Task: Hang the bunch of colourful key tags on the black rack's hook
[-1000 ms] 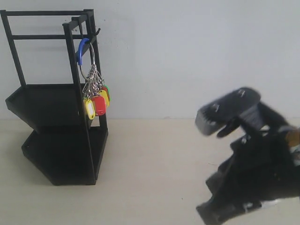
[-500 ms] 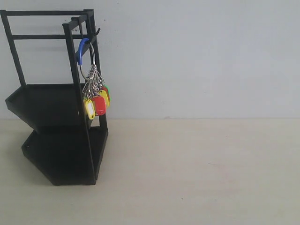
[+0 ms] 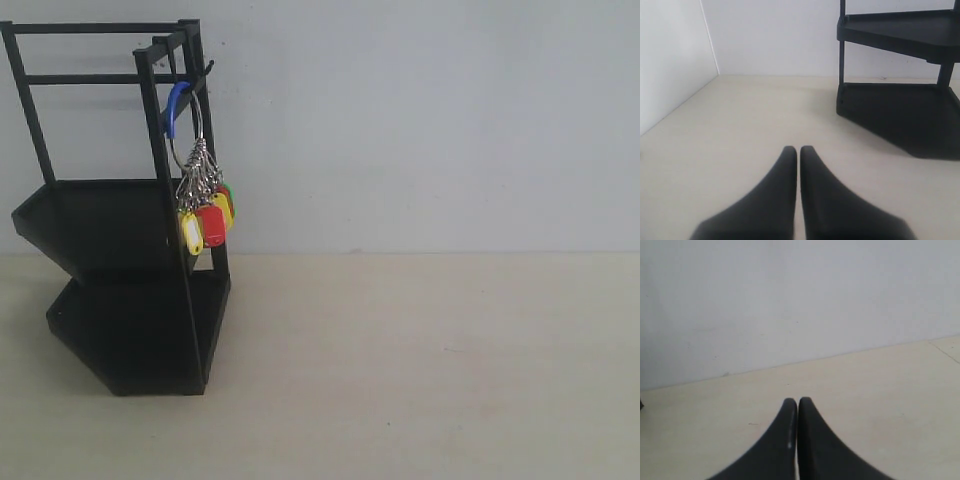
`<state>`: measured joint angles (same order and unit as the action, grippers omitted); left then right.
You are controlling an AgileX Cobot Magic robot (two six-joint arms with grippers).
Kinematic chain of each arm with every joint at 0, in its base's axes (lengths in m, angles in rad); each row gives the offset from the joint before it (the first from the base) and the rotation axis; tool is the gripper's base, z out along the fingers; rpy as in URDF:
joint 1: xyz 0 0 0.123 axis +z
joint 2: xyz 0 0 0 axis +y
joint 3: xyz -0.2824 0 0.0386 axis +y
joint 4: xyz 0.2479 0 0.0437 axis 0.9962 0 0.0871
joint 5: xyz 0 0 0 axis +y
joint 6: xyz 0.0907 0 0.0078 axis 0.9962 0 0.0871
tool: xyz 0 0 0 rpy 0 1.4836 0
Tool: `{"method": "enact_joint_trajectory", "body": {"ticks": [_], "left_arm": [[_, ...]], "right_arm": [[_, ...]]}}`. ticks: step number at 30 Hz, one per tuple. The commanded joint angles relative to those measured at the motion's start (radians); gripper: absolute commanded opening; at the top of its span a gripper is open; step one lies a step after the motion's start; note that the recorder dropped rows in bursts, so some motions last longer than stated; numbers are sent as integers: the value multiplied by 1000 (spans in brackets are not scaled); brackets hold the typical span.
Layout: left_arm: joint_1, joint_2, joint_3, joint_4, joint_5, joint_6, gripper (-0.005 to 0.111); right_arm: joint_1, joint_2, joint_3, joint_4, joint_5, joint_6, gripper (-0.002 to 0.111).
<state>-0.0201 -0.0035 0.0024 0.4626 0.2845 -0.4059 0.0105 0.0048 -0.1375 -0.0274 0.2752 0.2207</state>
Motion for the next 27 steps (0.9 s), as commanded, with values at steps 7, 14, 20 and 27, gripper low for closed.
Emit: {"method": "enact_joint_trajectory", "body": {"ticks": [7,14,20,27], "left_arm": [[-1,4,-2,0,-7,-6,4],[-1,4,-2,0,-7,-6,4],[-1,4,-2,0,-7,-6,4],[-1,4,-2,0,-7,-6,4]], "right_arm": [[-61,-5,0,74,-26,144,0],[-61,-5,73,133,-91,135,0],[-61,-5,138,133,-89,-34,0],[-61,-5,138,137,36,-240,0]]}}
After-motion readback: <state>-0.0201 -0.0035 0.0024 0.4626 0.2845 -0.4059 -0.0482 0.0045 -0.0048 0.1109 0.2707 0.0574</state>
